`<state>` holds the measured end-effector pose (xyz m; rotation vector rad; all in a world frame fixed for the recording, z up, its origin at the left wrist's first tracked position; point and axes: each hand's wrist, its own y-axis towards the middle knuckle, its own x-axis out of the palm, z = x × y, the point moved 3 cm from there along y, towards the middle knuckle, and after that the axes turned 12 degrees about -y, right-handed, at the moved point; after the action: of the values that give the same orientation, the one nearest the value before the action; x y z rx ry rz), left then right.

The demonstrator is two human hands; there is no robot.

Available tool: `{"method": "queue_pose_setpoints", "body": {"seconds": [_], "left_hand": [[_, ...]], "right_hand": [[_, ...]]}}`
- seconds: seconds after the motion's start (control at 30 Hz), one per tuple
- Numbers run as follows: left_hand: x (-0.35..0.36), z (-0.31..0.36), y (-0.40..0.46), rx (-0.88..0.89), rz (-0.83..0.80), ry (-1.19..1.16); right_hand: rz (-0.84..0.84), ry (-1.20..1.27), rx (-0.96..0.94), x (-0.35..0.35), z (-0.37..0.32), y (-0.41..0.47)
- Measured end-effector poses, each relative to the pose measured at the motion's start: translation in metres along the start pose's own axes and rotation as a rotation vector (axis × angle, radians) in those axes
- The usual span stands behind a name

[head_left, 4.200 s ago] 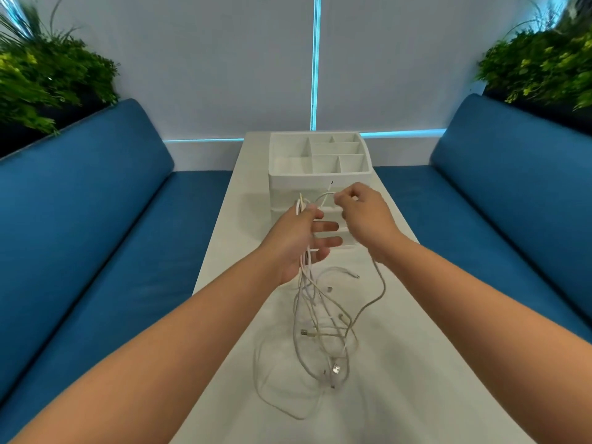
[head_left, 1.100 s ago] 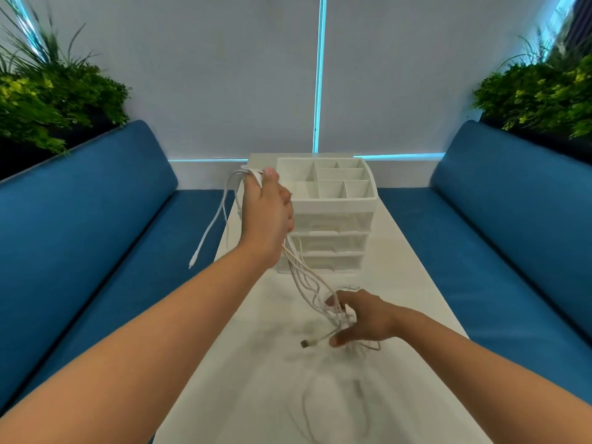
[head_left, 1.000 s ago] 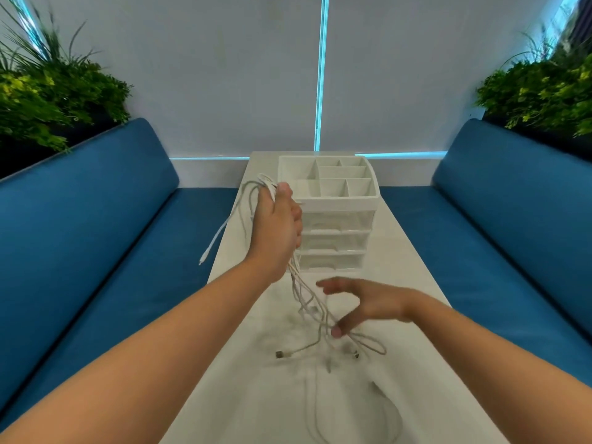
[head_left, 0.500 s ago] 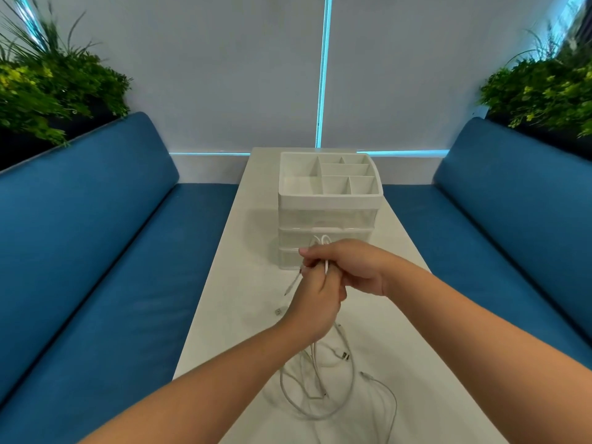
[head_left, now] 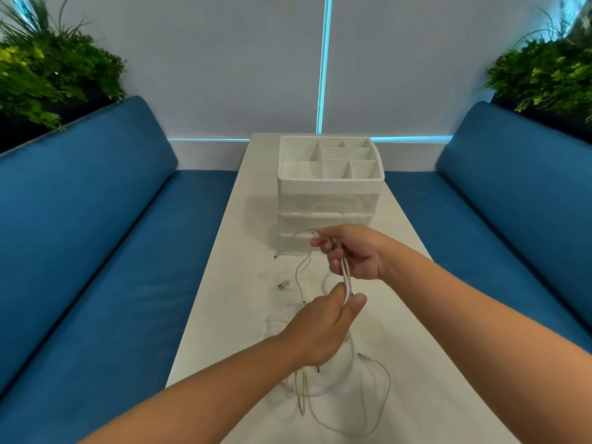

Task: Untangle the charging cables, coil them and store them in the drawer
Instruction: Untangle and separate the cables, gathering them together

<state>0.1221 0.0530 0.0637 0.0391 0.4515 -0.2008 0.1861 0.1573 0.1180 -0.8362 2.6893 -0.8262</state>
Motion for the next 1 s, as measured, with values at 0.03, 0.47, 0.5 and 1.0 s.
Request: {"method": "queue_pose_setpoints", "body": {"seconds": [0.03, 0.47, 0.5, 1.0], "left_hand": [[0.003, -0.002, -0.003, -0.006, -0.008, 0.037], [0.025, -0.024, -0.010, 0.007, -0.153, 0.253], [0.024, -0.026, -0.009, 0.002, -0.147, 0.258], [-0.011, -0.007, 0.013, -0.055, 0.392, -0.783]], "right_hand": [[0.004, 0.023, 0.006, -0.004, 0.001, 0.001], [0.057, -0.005, -0.087, -0.016, 0.007, -0.002], [0.074, -0.002, -0.109, -0.016, 0.007, -0.002], [-0.115, 0.119, -0.249, -0.004, 0.013, -0.009]]}}
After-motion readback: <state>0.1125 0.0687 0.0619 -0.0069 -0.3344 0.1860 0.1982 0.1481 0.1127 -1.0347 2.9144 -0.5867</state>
